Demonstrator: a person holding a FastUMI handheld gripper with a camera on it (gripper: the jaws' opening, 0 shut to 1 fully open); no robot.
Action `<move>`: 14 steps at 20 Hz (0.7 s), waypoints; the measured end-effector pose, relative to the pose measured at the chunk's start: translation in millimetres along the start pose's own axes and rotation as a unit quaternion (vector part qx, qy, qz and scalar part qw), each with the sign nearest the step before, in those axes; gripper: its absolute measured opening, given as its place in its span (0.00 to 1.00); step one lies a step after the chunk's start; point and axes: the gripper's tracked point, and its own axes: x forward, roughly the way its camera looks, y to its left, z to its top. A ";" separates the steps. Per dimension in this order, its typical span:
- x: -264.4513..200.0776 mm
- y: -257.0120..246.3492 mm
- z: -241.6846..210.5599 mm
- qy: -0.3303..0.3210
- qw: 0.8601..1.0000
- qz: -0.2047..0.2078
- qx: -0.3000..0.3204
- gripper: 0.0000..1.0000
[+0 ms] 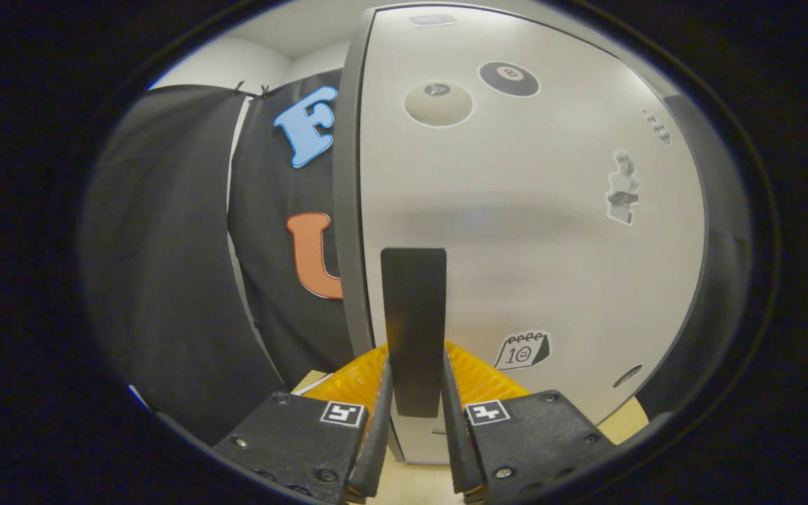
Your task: Open the shoe cabinet door, grab the shoes and put them into the shoe cabinet, then close the shoe cabinet door.
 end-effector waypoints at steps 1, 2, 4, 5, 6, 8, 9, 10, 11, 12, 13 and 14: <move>1.5 -2.3 -1.2 0.001 1.000 -0.005 0.000 0.39; 2.2 -1.9 -0.7 0.002 1.000 0.000 0.001 0.35; -4.5 -1.2 -4.0 0.007 1.000 0.017 0.003 0.32; -8.1 -0.8 -4.8 0.009 1.000 0.025 0.003 0.31; -15.6 -0.5 -8.0 0.007 0.999 0.033 0.002 0.30; -41.1 -1.5 -12.8 0.004 0.999 0.043 0.000 0.28; -54.0 -3.9 -14.5 0.003 0.999 0.046 -0.001 0.27; -70.7 -6.9 -16.7 0.003 0.999 0.048 0.004 0.26; -88.3 -11.5 -20.1 0.002 0.999 0.050 0.007 0.26; -107.9 -17.8 -24.0 0.000 0.999 0.049 0.006 0.26; -124.9 -23.9 -29.2 -0.002 0.999 0.046 0.004 0.26; -141.4 -30.2 -33.4 -0.004 0.999 0.043 0.000 0.25</move>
